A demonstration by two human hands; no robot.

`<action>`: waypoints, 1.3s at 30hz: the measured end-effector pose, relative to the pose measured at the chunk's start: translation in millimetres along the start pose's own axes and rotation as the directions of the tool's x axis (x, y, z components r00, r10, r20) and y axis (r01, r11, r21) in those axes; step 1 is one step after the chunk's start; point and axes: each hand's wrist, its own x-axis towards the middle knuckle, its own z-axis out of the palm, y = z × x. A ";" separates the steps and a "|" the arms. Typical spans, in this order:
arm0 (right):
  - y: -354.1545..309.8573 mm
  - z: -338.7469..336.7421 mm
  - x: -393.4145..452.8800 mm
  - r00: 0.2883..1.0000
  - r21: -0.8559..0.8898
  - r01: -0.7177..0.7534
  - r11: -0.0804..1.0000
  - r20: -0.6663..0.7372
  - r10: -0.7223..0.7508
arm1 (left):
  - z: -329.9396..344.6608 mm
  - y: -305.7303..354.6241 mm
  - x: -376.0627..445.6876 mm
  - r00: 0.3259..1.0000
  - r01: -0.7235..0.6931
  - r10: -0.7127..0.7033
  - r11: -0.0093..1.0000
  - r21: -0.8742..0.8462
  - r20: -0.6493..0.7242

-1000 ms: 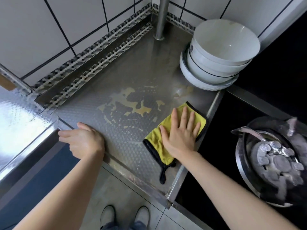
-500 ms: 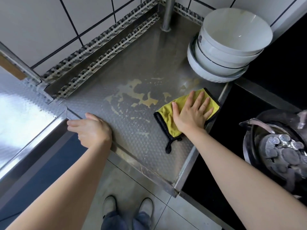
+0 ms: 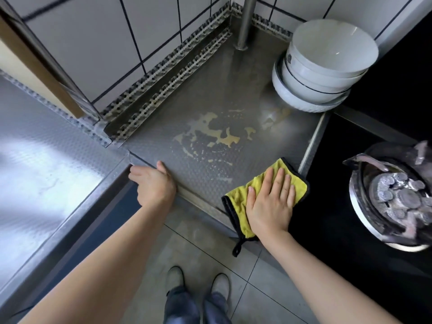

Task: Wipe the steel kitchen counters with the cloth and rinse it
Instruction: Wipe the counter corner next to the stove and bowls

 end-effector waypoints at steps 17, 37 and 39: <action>-145.9 -3.5 3.5 0.969 0.176 -0.244 0.954 0.080 0.234 | -74.1 -81.8 91.8 0.850 -0.477 0.521 0.706 0.524 0.072; -260.2 -17.4 35.8 0.634 0.507 0.700 0.502 -0.119 -0.764 | -70.5 -83.7 92.5 0.820 -0.509 0.569 0.683 0.524 0.054; -251.8 -18.3 41.3 0.554 0.455 0.765 0.456 -0.104 -0.826 | -70.5 -83.1 91.4 0.817 -0.515 0.574 0.681 0.521 0.056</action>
